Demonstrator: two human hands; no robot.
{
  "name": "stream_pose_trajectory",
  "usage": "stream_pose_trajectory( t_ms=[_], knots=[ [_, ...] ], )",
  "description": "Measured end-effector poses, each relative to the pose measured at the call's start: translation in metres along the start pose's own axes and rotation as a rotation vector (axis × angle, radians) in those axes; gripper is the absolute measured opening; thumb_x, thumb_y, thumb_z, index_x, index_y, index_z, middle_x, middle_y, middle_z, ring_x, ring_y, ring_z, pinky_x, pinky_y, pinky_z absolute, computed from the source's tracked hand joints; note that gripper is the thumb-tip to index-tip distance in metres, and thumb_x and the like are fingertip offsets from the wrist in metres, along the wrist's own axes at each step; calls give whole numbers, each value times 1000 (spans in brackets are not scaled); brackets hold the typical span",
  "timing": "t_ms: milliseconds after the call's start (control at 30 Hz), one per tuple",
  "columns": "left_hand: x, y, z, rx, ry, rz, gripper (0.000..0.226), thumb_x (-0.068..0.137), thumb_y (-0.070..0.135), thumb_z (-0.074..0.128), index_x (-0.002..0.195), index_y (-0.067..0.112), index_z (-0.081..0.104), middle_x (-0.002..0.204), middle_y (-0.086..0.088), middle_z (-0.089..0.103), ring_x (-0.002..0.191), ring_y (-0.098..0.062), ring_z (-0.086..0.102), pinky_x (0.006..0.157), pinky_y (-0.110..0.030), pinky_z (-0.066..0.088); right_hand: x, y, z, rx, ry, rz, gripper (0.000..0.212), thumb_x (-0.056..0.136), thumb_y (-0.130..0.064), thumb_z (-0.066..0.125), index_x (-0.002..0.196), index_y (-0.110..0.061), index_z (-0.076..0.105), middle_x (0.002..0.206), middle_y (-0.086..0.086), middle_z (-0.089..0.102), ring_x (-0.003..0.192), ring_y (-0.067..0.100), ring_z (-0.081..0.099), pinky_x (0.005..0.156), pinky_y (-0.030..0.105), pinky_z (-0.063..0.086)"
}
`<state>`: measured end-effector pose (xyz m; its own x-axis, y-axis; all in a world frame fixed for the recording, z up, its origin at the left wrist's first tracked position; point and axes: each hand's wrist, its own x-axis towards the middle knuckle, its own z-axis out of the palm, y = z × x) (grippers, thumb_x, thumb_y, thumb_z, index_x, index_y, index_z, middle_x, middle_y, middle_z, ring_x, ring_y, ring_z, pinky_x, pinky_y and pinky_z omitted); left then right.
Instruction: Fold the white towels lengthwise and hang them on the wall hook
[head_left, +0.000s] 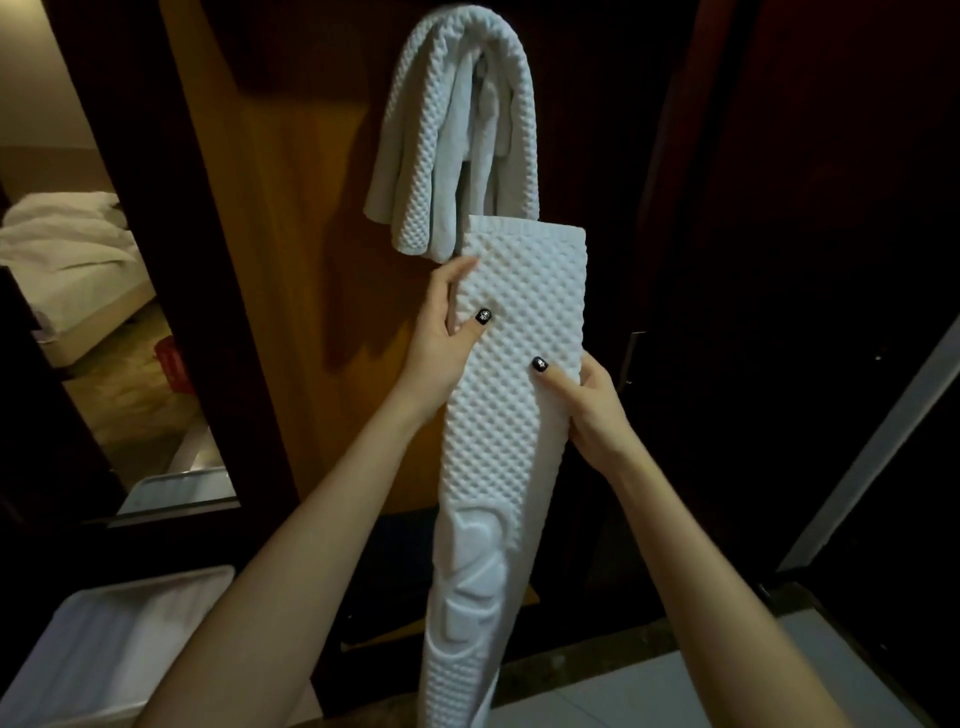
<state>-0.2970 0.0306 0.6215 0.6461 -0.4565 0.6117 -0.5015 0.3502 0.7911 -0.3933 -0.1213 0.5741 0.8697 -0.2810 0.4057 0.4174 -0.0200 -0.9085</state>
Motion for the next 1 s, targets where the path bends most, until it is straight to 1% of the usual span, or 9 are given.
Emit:
stream_pose_trajectory(
  t_ms=[100,167,233,333,400,500,567,767,1000],
  knots=[
    [0,-4,-5,-33,128,-137,49,92,9,61,126,30,32,102,-8,67,83,-10,70,66,-22,55,1,-6,10,58,110,-106,56,92,-7,64,136,-33,40,132,-7,60,118,16,61,90,36,57],
    [-10,-11,-10,-5,211,-189,31,90,14,64,110,22,42,76,3,69,61,-3,66,52,-17,50,2,-11,16,36,115,-169,67,91,-7,65,140,-40,35,144,-9,49,131,16,51,101,41,50],
    [-27,-22,-15,33,235,-176,16,88,18,65,93,17,50,60,9,65,51,0,58,46,-14,44,4,-14,19,-44,103,-202,67,92,-9,64,140,-45,34,144,-26,41,138,6,39,112,37,40],
    [-49,-32,-22,-24,243,-190,16,83,25,69,88,16,57,66,9,69,61,-2,63,55,-14,49,5,-13,20,-124,92,-191,54,93,-9,63,135,-38,48,137,-23,51,134,3,44,111,29,39],
    [-55,-34,-26,-70,220,-254,31,74,35,72,94,16,59,79,5,73,74,-7,68,63,-17,52,4,-10,20,-185,98,-193,43,92,-4,62,128,-28,59,127,-20,61,125,3,53,105,26,44],
    [-61,-36,-27,-131,203,-390,48,66,38,77,105,18,56,98,-3,73,90,-13,70,69,-17,52,4,-9,21,-206,129,-188,28,91,-2,62,113,-19,66,110,-15,66,105,11,61,92,32,48],
    [-64,-37,-25,-151,207,-395,44,67,34,77,102,14,59,96,-5,74,91,-17,70,71,-19,52,4,-8,19,-235,142,-200,23,91,-2,63,110,-15,66,105,-17,65,103,9,60,90,31,48],
    [-58,-33,-17,-255,221,-343,13,84,13,69,94,13,61,85,-8,73,75,-14,68,62,-20,50,8,-13,12,-220,156,-236,29,90,-4,63,107,-28,67,109,-20,65,105,7,60,90,24,47],
    [-51,-31,-18,-63,14,-270,25,87,43,59,85,22,73,90,-5,70,88,-21,64,79,-32,48,14,-17,6,-138,190,-240,26,91,-10,66,106,-32,67,110,-15,66,95,4,61,83,22,48]
  ],
)
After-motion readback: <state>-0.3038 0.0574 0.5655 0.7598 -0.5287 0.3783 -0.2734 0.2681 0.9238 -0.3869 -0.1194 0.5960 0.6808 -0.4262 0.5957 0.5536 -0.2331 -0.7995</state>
